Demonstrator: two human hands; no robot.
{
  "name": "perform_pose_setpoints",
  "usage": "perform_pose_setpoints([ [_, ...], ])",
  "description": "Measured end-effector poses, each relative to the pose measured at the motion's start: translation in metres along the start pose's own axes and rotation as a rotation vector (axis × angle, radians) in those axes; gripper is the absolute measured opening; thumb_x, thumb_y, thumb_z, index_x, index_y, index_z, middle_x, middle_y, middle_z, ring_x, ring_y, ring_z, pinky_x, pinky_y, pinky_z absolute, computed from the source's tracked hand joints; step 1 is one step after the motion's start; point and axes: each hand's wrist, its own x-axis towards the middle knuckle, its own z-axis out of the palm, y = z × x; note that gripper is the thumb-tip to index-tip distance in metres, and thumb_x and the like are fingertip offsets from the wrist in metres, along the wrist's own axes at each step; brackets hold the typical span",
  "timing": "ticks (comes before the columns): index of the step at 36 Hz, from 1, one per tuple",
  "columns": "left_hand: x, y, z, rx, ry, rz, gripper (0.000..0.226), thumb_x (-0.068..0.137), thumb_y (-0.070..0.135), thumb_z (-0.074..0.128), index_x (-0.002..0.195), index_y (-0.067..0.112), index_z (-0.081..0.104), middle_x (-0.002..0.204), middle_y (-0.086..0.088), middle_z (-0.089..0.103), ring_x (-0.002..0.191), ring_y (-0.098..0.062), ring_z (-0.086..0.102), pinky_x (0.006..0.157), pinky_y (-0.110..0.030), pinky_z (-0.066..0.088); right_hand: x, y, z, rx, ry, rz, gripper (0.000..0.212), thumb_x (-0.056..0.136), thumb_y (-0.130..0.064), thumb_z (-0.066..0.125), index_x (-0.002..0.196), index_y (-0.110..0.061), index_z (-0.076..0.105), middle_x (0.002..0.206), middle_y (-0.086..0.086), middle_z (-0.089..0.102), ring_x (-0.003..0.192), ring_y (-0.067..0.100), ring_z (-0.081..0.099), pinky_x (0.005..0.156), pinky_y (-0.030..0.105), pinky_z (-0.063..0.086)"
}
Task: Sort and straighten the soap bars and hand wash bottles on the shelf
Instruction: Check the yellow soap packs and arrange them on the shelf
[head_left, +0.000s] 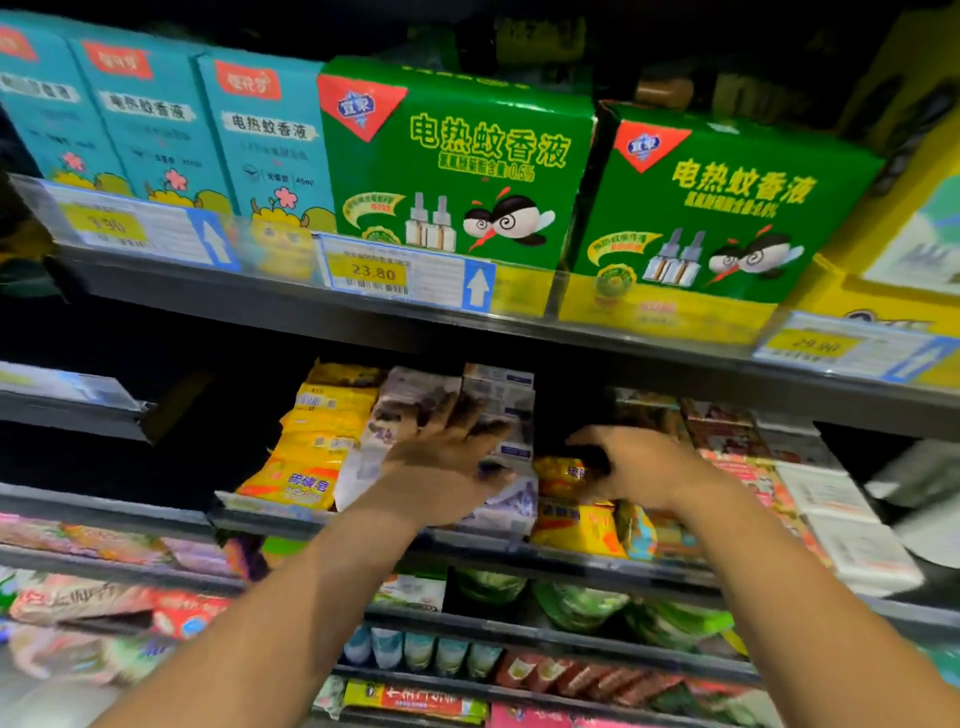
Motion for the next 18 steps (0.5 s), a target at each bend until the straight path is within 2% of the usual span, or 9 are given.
perform_pose_setpoints([
  [3,0.001,-0.001,0.004,0.038,0.016,-0.002,0.067,0.096,0.072,0.024,0.155,0.048,0.005,0.167,0.009,-0.007,0.154,-0.021,-0.008,0.121,-0.050,-0.001,0.003,0.001,0.010,-0.098,-0.047,-0.060,0.092,0.067,-0.051,0.087,0.146,-0.028,0.046,0.143,0.001,0.056,0.130,0.024,0.051,0.104,0.033,0.043],
  [7,0.001,-0.004,0.008,0.033,0.047,0.004,0.069,0.093,0.075,0.018,0.155,0.048,0.005,0.167,0.010,-0.004,0.154,-0.021,-0.005,0.120,-0.051,0.001,0.006,0.003,0.023,-0.020,-0.082,-0.047,0.101,0.069,-0.047,0.088,0.153,-0.031,0.035,0.151,0.003,0.046,0.141,0.024,0.036,0.110,0.031,0.032],
  [11,0.001,-0.003,0.013,0.024,0.099,0.008,0.082,0.077,0.074,-0.003,0.154,0.048,0.010,0.167,0.010,0.004,0.154,-0.018,0.000,0.119,-0.047,0.000,0.006,0.005,0.024,0.033,-0.107,-0.015,0.107,0.072,-0.045,0.087,0.157,-0.035,0.024,0.158,-0.005,0.039,0.148,0.024,0.027,0.115,0.040,0.024],
  [15,-0.002,-0.004,0.011,-0.007,0.153,0.024,0.075,0.081,0.077,0.006,0.149,0.048,0.022,0.166,0.010,0.015,0.153,-0.020,0.009,0.117,-0.046,0.004,0.008,0.006,0.025,0.057,-0.138,-0.003,0.117,0.072,-0.043,0.087,0.160,-0.032,0.011,0.159,0.003,0.037,0.147,0.028,0.029,0.114,0.040,0.031],
  [18,-0.003,-0.004,0.008,-0.044,0.073,0.006,0.078,0.085,0.084,0.022,0.153,0.046,0.017,0.167,0.010,0.003,0.154,-0.018,-0.003,0.120,-0.046,-0.001,0.011,0.005,0.026,0.052,-0.110,0.005,0.123,0.069,-0.043,0.089,0.161,-0.027,0.009,0.160,0.011,0.031,0.147,0.028,0.028,0.116,0.037,0.029],
])
